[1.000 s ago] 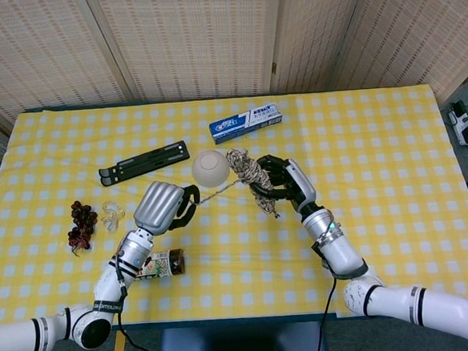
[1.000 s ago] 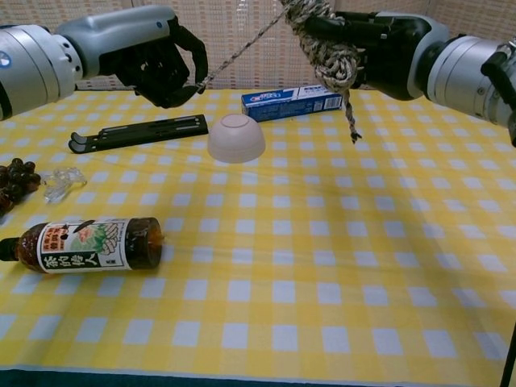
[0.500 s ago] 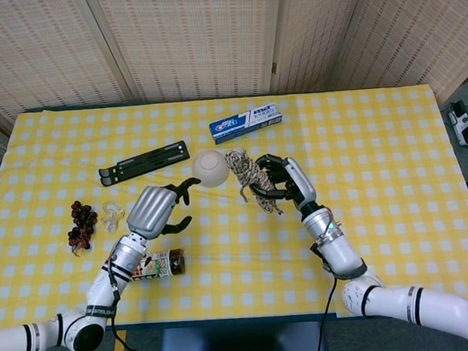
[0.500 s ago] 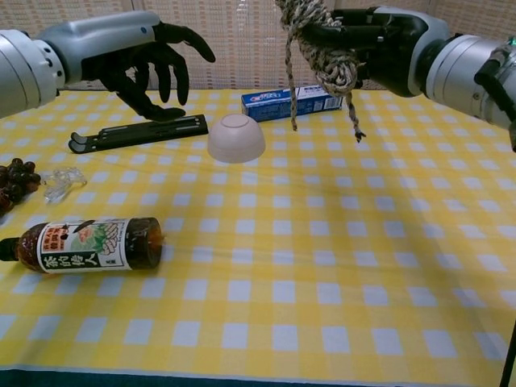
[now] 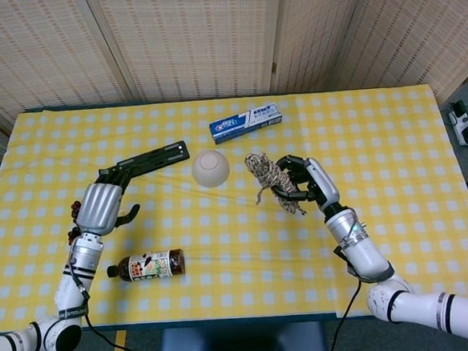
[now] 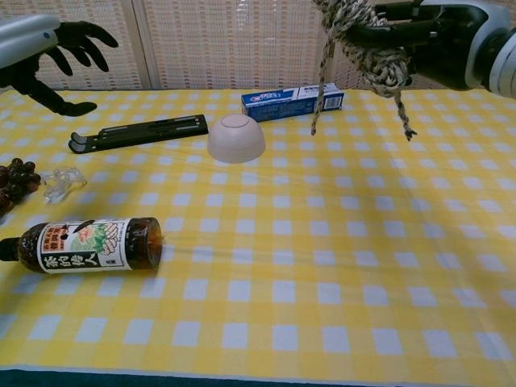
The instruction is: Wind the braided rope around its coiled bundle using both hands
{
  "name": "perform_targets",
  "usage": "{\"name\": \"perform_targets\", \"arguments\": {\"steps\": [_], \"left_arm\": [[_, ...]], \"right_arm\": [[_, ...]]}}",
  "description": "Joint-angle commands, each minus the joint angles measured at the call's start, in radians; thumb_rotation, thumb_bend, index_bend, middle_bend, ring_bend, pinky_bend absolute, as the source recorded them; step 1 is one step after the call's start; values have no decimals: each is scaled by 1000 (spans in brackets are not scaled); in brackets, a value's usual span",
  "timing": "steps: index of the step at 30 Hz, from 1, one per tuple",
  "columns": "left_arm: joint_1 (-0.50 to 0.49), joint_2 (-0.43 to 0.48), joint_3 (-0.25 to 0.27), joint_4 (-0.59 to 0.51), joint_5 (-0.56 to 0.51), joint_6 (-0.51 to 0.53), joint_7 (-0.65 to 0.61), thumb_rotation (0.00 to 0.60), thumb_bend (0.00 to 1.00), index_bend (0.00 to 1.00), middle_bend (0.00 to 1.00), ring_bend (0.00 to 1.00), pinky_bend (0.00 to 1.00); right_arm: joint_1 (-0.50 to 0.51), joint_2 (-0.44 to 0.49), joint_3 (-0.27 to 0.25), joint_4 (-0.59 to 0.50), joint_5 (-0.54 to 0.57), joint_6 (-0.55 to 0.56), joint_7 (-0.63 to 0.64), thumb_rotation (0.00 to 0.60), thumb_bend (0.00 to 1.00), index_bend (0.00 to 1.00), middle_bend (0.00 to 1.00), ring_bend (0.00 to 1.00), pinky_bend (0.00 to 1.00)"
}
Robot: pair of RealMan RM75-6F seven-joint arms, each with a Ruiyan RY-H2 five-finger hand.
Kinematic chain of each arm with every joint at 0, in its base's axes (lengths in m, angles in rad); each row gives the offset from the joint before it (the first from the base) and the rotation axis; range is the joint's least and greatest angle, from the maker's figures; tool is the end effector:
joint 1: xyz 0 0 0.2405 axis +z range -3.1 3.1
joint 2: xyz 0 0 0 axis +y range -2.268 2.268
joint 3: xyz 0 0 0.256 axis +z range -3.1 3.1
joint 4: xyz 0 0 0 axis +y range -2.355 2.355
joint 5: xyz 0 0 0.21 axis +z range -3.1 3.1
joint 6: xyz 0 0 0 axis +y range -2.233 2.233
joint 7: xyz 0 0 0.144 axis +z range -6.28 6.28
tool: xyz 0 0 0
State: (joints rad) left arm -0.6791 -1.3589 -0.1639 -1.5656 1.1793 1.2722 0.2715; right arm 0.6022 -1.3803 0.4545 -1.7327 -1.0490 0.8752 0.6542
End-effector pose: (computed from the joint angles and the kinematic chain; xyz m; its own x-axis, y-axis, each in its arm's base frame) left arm -0.1683 0.3500 0.0828 0.3997 -0.0536 0.9151 0.8744 -0.2774 -0.3982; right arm -0.1231 -0.3527 0.0603 -0.6753 -0.3609 0.6432 -0.6982 0.0319 -0.7152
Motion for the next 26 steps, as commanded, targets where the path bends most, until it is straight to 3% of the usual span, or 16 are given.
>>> {"name": "perform_targets", "arguments": {"steps": [1,14,26], "left_arm": [[73,3,34,60,72,105,1,600,339,185,298,251,298],[288,128,145,-47,120,193,-103,600,324,146,211,148,176],[455,138,196,-73,194,325,-156,600,317,129,176,120,143]], "right_arm": [[-17,28,-8,-17,-7,-13,15,600,550,976,806,891,855],[-55,96,-22,-33,-36,-25,58,600,549,976,807,886,855],[-65,103,-43,-15,-63,-38,96,600,550,976,808,887,856]]}}
